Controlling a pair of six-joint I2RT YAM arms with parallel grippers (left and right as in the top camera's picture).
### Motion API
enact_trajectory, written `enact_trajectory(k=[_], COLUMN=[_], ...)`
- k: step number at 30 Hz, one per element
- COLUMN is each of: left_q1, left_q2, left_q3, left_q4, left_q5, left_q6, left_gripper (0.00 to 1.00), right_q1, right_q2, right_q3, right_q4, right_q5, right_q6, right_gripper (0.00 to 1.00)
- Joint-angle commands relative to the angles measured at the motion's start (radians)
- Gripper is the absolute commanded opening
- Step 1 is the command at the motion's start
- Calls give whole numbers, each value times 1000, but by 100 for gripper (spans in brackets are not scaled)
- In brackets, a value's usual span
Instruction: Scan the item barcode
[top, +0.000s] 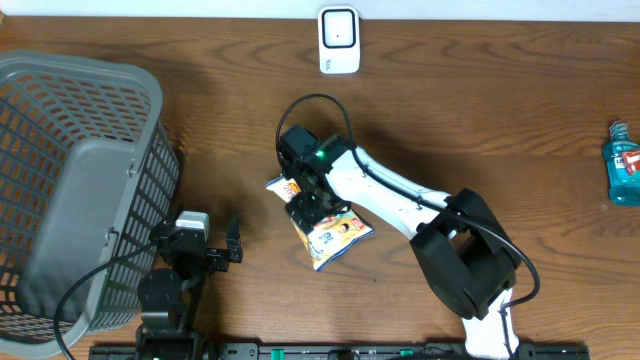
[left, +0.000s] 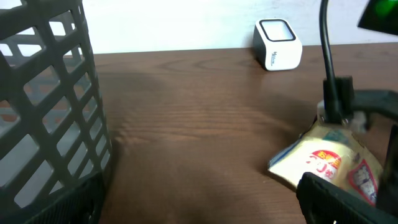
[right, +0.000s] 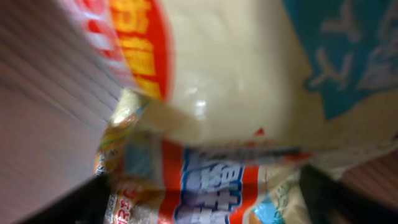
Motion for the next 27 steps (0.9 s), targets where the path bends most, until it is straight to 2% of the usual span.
enact_trajectory(k=[1,4,7,11,15,17,18,20,21,22,23,24,25,26,27], left_q1=[2,2,2,2,2,2,2,2,2,2,2,2,2,2,2], left_q2=[-3,-3,-3,-3,-3,-3,-3,-3,-3,-3,-3,-3,-3,-3,-3], left_q3=[-28,-28,-28,-28,-28,-28,-28,-28,-28,-28,-28,-28,-28,-28,-28], left_q4=[-12,-12,-12,-12,-12,-12,-12,-12,-12,-12,-12,-12,-12,-12,-12], left_q5=[-2,-2,-2,-2,-2,-2,-2,-2,-2,-2,-2,-2,-2,-2,-2], left_q6=[-4,-4,-4,-4,-4,-4,-4,-4,-4,-4,-4,-4,-4,-4,-4], left_gripper=[98,98,98,98,98,98,98,98,98,98,98,98,98,98,98], right_q1=[6,6,5,0,-2,-2,-2,-3,-3,-3,-3,-1,-1,-1,-1], right_q2=[36,36,35,29,10,2,2,2,2,4,4,6,8,10,10], right_q3=[-57,-56,-37,101,277,342,357,367,362,351,327,310,295,253,227], right_q4=[6,54,88,-71,-240,-278,-282,-282,-282,-276,-264,-257,-250,-214,-183], right_q5=[-12,-12,-7,-7,23,37,37,37,37,39,55,76,95,116,115], right_q6=[-211,-298,-303,-296,-224,-87,0,257,388,497,670,782,873,1055,1111], right_gripper=[99,99,99,99,99,99,88,49,36,33,48,50,46,38,35])
